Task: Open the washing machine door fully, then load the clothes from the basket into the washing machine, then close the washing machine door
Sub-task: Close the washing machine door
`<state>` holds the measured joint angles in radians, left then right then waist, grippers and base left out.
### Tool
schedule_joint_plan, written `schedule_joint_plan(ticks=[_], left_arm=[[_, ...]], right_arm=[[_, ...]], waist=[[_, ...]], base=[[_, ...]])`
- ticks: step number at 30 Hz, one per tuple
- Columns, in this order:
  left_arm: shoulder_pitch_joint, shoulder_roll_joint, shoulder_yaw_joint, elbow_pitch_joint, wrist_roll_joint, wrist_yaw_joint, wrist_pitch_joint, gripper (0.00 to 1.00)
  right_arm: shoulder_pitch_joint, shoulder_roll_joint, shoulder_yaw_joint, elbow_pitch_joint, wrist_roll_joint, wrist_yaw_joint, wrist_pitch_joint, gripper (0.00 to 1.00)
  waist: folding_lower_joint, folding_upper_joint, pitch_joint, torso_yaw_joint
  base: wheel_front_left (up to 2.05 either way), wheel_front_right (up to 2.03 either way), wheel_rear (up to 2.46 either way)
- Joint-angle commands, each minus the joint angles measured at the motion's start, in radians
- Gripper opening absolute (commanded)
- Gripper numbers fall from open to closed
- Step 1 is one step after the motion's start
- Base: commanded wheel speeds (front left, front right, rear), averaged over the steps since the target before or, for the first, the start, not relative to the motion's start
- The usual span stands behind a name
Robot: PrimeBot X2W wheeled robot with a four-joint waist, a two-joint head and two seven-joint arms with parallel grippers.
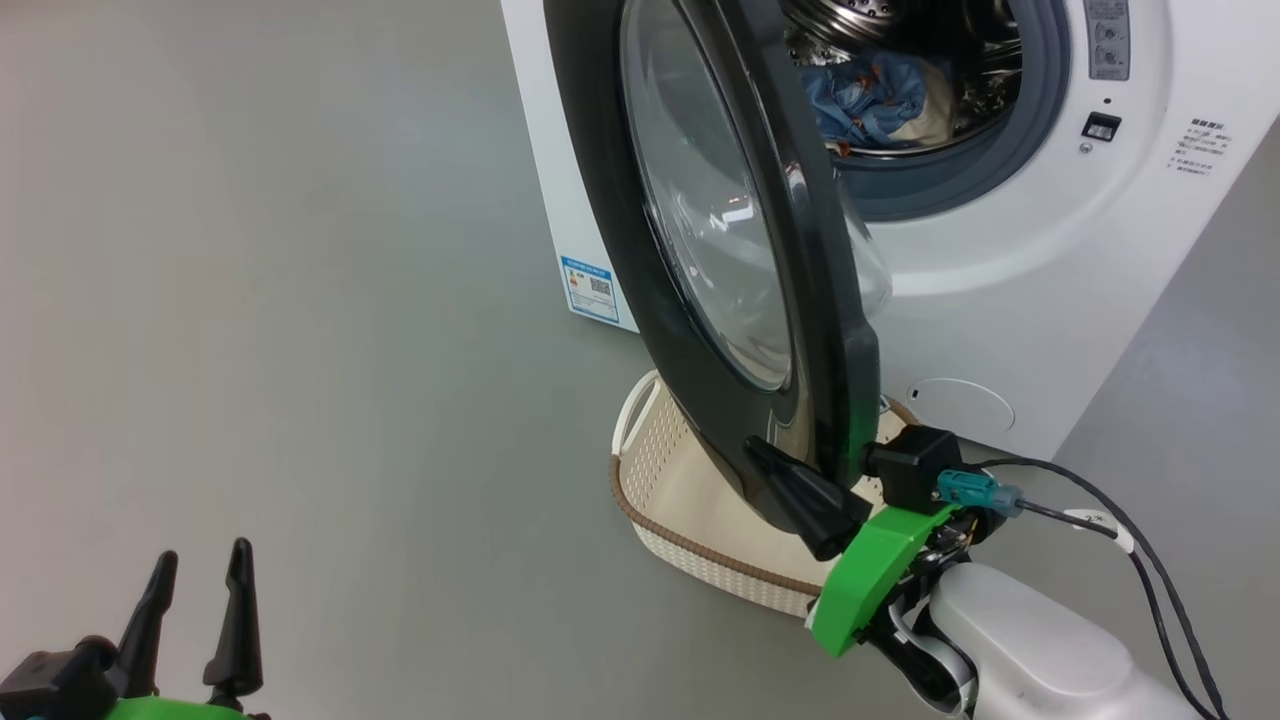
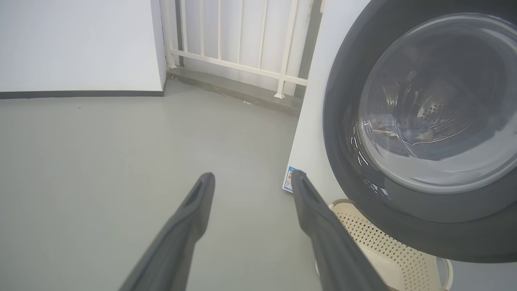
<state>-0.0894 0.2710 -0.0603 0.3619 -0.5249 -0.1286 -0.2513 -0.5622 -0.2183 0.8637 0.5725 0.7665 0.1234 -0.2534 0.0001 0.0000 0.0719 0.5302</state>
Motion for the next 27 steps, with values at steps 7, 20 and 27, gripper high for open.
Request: schedule_joint_plan(ticks=[7, 20, 27], left_arm=[[-0.060, 0.015, 0.042, -0.021, -0.008, -0.002, -0.010, 1.00], [-0.082, 0.024, 0.043, -0.029, -0.020, -0.002, -0.010, 1.00], [-0.124, 0.026, 0.022, -0.036, -0.033, -0.002, -0.010, 1.00]], right_arm=[[-0.033, -0.021, -0.044, 0.000, 0.004, 0.007, -0.008, 0.00], [-0.076, -0.071, -0.208, 0.001, -0.054, 0.007, -0.008, 0.00], [-0.162, -0.091, -0.255, 0.031, -0.069, 0.007, -0.008, 0.00]], waist=[[-0.0001, 0.0000, 0.033, 0.005], [-0.0001, 0.0000, 0.102, -0.027], [-0.0001, 0.0000, 0.171, -0.046]], base=[[0.00, 0.00, 0.00], [0.00, 0.00, 0.00], [0.00, 0.00, 0.00]])
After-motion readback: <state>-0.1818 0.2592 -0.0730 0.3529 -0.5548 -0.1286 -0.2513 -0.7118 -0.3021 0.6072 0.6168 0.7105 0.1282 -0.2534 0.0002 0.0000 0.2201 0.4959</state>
